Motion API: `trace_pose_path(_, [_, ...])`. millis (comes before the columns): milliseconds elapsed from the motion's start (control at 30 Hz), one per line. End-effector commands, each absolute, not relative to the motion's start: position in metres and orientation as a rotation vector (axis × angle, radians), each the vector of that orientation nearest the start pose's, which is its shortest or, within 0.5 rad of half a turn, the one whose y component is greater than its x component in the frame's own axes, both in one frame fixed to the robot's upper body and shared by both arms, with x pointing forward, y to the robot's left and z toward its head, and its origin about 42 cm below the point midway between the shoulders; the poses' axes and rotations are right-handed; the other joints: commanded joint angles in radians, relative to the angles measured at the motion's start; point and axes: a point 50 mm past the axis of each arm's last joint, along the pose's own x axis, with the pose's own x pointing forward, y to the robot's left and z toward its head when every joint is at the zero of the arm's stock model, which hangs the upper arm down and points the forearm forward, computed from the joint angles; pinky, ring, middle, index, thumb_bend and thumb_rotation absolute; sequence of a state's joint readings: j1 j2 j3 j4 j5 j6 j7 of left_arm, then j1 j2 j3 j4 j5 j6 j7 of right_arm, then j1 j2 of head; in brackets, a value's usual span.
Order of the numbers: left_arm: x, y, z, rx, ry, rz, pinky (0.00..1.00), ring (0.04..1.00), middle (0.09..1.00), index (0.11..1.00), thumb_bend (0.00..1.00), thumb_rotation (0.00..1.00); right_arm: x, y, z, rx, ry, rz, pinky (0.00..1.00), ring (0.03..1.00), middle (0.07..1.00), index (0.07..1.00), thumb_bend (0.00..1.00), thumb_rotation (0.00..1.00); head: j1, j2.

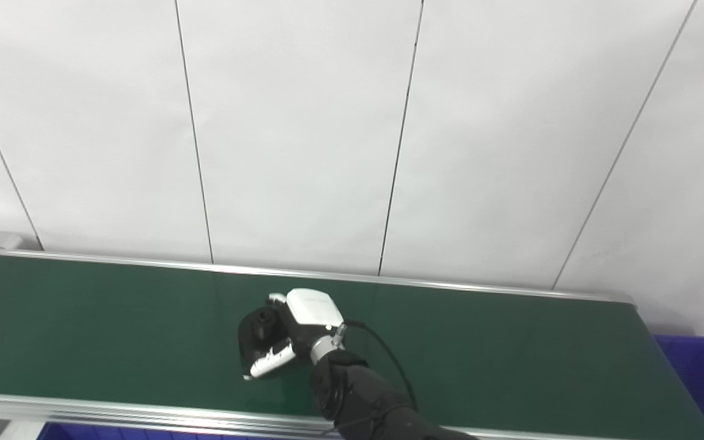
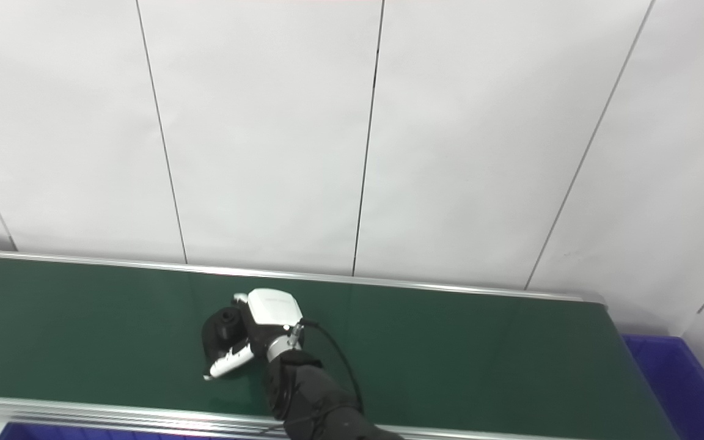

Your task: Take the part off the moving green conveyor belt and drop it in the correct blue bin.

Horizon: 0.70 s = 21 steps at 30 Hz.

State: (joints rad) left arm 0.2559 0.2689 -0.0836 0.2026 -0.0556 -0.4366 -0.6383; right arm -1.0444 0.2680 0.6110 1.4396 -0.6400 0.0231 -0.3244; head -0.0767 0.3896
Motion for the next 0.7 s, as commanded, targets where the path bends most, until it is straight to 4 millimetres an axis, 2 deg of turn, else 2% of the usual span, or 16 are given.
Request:
trace_pose_path(0, [0.163,0.273,0.025,0.181,0.032,-0.691,0.87,0.927,0.942,0.910,0.49,0.72,0.471,0.052,0.157,-1.309,-0.139,0.456,0.63,0.703,0.730,0.728,1.00,0.39,0.001,0.000])
trace_pose_path(100, [0.163,0.272,0.026,0.168,0.024,-0.683,0.87,0.923,0.938,0.904,0.49,0.71,0.470,0.050,0.153,-1.366,-0.111,0.463,0.58,0.661,0.686,0.705,1.00,0.34,0.002,0.001])
trace_pose_path(167, [0.162,0.273,0.026,0.166,0.023,-0.680,0.86,0.919,0.936,0.903,0.49,0.72,0.469,0.049,0.150,-1.387,-0.096,0.458,0.58,0.674,0.690,0.704,1.00,0.30,0.001,0.000])
trace_pose_path(200, [0.162,0.273,0.026,0.165,0.023,-0.679,0.86,0.917,0.936,0.902,0.50,0.72,0.469,0.047,0.148,-1.385,-0.085,0.458,0.58,0.680,0.686,0.645,0.95,0.21,0.000,0.000])
trace_pose_path(233, [0.162,0.274,0.026,0.160,0.023,-0.679,0.86,0.918,0.938,0.904,0.50,0.71,0.469,0.045,0.146,-1.371,-0.076,0.457,0.56,0.664,0.671,0.565,0.74,0.16,-0.001,-0.001])
trace_pose_path(267, [0.162,0.275,0.026,0.158,0.022,-0.679,0.86,0.918,0.938,0.904,0.50,0.71,0.469,0.043,0.144,-1.362,-0.065,0.460,0.56,0.660,0.668,0.550,0.70,0.16,-0.002,0.000])
trace_pose_path(300, [0.162,0.275,0.026,0.156,0.022,-0.680,0.86,0.919,0.938,0.906,0.50,0.71,0.469,0.041,0.143,-1.363,-0.055,0.465,0.48,0.586,0.612,0.501,0.56,0.14,-0.003,0.000])
trace_pose_path(400, [0.162,0.276,0.027,0.156,0.018,-0.677,0.86,0.915,0.937,0.906,0.50,0.72,0.470,0.038,0.140,-1.447,-0.029,0.497,0.42,0.525,0.573,0.493,0.53,0.13,-0.006,0.000])
trace_pose_path(433, [0.162,0.276,0.027,0.155,0.017,-0.676,0.86,0.911,0.935,0.904,0.50,0.72,0.470,0.037,0.139,-1.466,-0.026,0.500,0.38,0.481,0.497,0.513,0.53,0.05,-0.006,0.000])
trace_pose_path(533, [0.163,0.275,0.027,0.135,0.008,-0.677,0.86,0.914,0.935,0.904,0.49,0.69,0.470,0.033,0.135,-1.490,-0.009,0.503,0.29,0.384,0.453,0.514,0.53,0.00,-0.008,0.001])
trace_pose_path(667, [0.164,0.275,0.030,0.126,-0.005,-0.676,0.87,0.920,0.938,0.903,0.49,0.70,0.468,0.027,0.129,-1.495,0.012,0.500,0.27,0.378,0.435,0.528,0.53,0.00,-0.008,0.001])
